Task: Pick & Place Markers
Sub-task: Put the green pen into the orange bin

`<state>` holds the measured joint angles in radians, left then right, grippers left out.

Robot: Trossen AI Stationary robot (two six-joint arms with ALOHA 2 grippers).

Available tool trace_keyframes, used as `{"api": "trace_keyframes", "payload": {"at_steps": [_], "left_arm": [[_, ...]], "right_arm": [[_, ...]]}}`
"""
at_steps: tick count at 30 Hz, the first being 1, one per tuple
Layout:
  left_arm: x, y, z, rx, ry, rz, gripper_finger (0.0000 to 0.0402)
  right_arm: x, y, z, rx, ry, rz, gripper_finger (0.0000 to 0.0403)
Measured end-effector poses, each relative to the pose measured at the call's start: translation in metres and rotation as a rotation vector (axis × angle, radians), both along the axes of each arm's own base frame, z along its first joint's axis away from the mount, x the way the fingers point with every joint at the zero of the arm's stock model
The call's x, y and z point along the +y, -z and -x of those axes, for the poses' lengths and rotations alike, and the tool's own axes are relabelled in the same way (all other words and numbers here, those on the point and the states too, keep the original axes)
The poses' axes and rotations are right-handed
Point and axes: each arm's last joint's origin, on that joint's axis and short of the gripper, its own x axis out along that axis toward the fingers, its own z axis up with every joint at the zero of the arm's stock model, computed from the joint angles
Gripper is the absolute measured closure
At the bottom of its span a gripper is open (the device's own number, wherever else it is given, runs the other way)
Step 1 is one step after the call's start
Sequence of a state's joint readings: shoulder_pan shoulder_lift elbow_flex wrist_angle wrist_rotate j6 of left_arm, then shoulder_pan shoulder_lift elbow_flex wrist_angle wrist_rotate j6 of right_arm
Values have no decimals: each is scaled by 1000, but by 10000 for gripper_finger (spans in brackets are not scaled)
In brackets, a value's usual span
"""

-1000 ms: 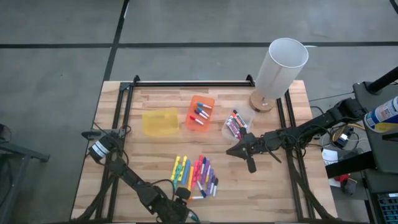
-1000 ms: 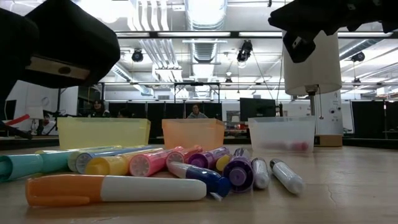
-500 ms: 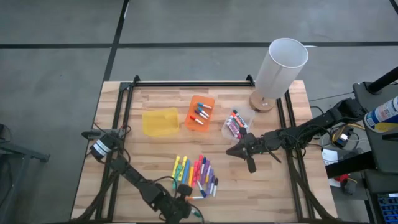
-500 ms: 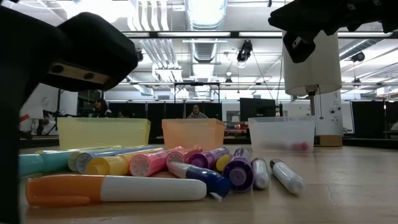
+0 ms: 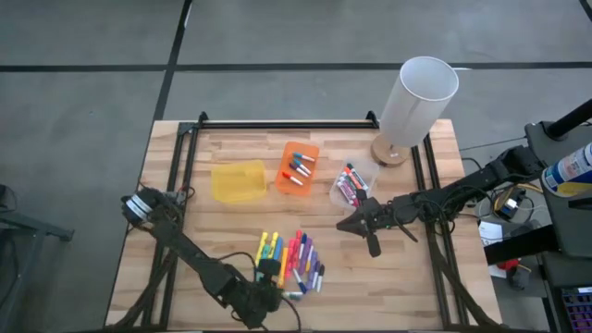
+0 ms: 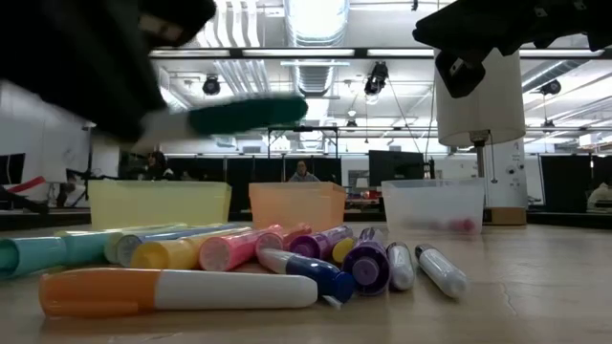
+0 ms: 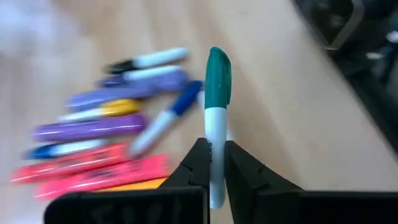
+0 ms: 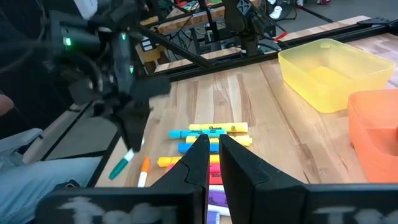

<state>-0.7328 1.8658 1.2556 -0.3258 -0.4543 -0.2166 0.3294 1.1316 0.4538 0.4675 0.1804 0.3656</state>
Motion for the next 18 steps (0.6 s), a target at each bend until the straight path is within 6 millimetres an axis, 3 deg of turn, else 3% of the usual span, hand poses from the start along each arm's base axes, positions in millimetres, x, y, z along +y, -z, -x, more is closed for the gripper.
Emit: {"api": "trace_keyframes", "payload": {"at_steps": [7,18], "left_arm": [[44,-37,5,-28,-159,-159,382],[136,-71,-2,-75,-401,-143,378]], "right_arm": [[0,0,0,0,0,2,371],[0,1,0,7,0,5,371]]}}
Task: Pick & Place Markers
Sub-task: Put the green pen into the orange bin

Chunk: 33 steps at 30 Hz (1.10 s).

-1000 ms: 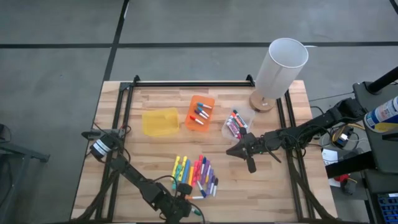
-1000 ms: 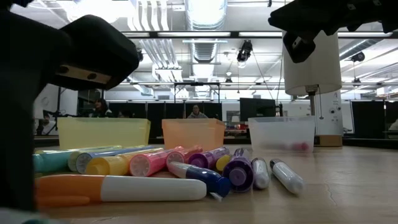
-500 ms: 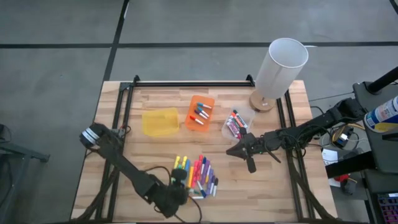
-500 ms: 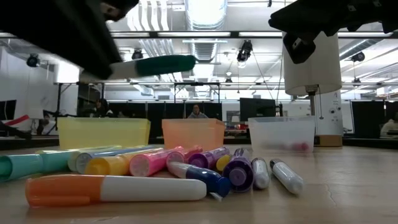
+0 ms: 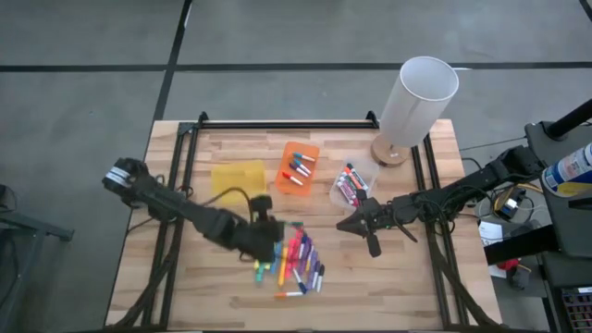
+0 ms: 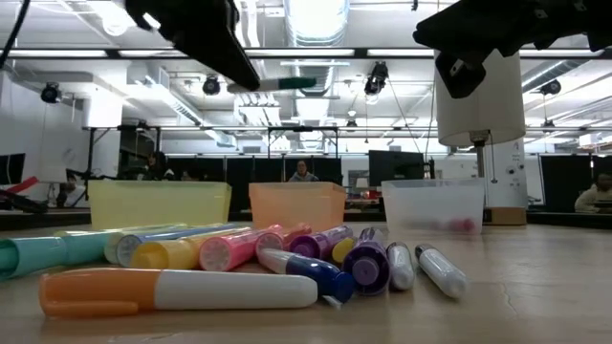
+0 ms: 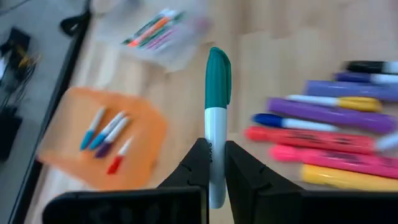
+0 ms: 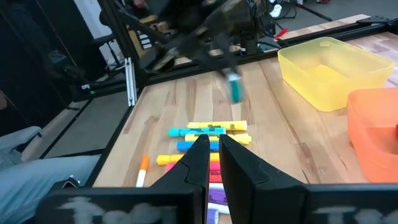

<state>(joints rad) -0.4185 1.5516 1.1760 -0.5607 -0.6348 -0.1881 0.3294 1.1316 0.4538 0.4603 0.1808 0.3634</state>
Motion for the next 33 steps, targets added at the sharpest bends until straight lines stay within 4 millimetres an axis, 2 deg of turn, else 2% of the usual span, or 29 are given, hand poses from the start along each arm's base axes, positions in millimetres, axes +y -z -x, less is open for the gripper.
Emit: {"api": "trace_keyframes", "payload": {"at_steps": [7,12,18,24,33], "left_arm": [[69,-2,-5,-36,-244,56,378],[118,1,-11,-67,-385,164,378],[163,7,-14,-175,-470,285,378],[189,13,-14,-322,-501,457,378],[202,43,-2,-381,-569,538,378]], "right_arm": [[0,0,0,-1,0,0,371],[0,0,0,-1,0,0,371],[0,0,0,-1,0,0,371],[0,0,0,-1,1,0,371],[0,0,0,-2,0,5,371]]}}
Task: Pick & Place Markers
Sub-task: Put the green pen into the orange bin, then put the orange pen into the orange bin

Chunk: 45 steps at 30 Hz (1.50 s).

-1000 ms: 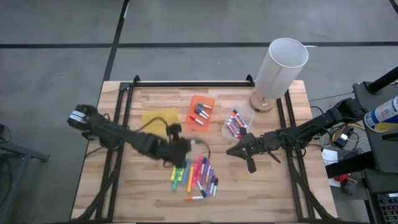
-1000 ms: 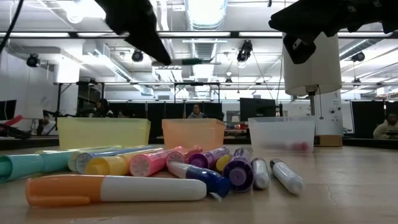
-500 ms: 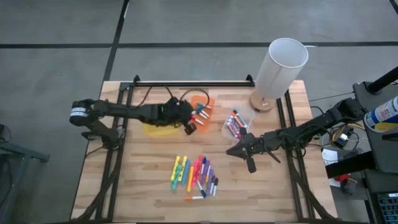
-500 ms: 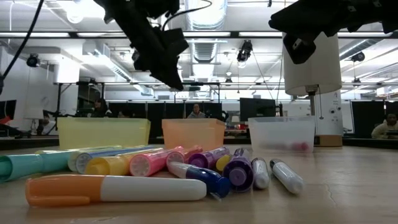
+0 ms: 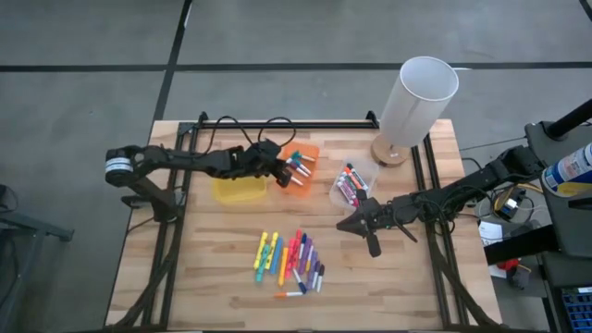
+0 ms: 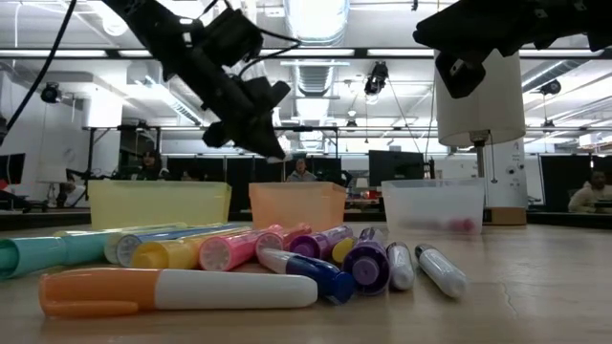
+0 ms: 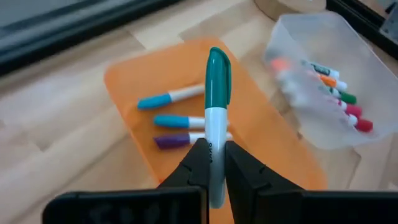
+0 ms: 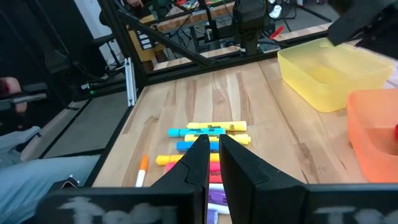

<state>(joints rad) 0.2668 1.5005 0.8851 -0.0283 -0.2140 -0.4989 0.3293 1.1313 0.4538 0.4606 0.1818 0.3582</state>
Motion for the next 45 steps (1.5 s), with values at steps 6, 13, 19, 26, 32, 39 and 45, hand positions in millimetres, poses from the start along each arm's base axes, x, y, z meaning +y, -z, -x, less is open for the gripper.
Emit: {"api": "trace_keyframes", "payload": {"at_steps": [6,13,19,26,32,39,45], "left_arm": [[-3,16,6,-23,31,29,378],[-3,22,3,-51,39,48,378],[2,28,-10,-34,43,59,378],[6,41,-25,48,42,93,376],[9,47,-31,105,27,99,336],[9,43,-32,102,27,95,284],[3,18,-32,46,66,52,274]], "right_arm": [[0,0,0,-1,-1,3,371],[0,0,0,-2,0,8,371],[0,0,0,-4,-3,20,371],[0,0,0,-3,-2,20,371],[0,0,0,-2,-2,20,371],[0,0,0,-2,-2,18,371],[0,0,0,-2,-2,18,371]]}}
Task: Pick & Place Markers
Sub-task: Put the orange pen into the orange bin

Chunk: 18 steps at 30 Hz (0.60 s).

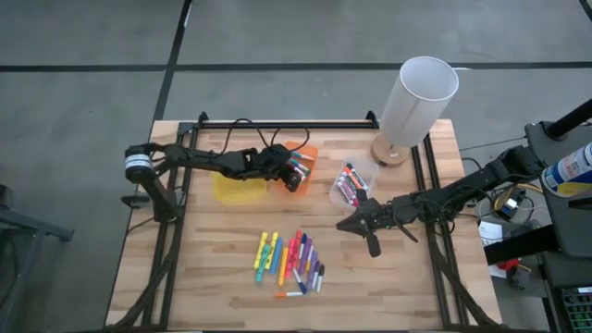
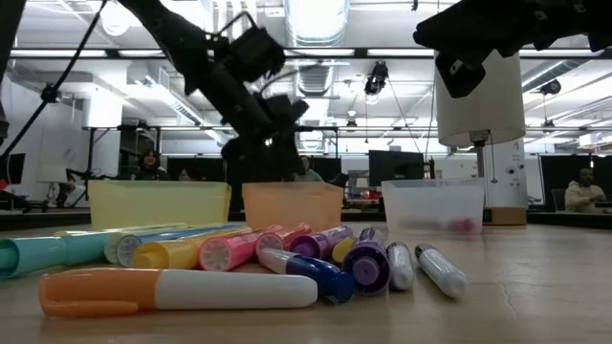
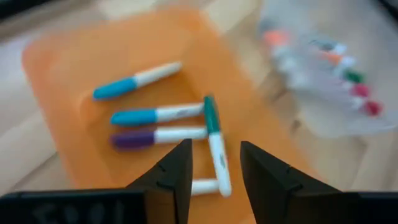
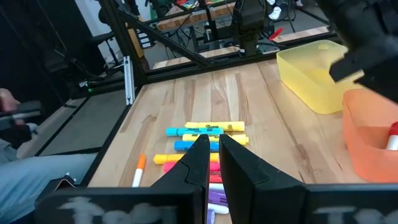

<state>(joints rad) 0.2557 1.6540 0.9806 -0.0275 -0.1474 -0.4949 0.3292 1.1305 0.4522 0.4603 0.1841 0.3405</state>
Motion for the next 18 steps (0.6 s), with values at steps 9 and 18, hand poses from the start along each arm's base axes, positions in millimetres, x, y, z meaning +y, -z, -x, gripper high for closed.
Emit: {"api": "trace_keyframes", "payload": {"at_steps": [9,18], "left_arm": [[-57,-46,15,-46,213,-136,273],[-167,-57,43,-36,500,-225,273]], "right_arm": [[0,2,0,15,0,6,371],[0,2,0,15,-1,9,371]]}}
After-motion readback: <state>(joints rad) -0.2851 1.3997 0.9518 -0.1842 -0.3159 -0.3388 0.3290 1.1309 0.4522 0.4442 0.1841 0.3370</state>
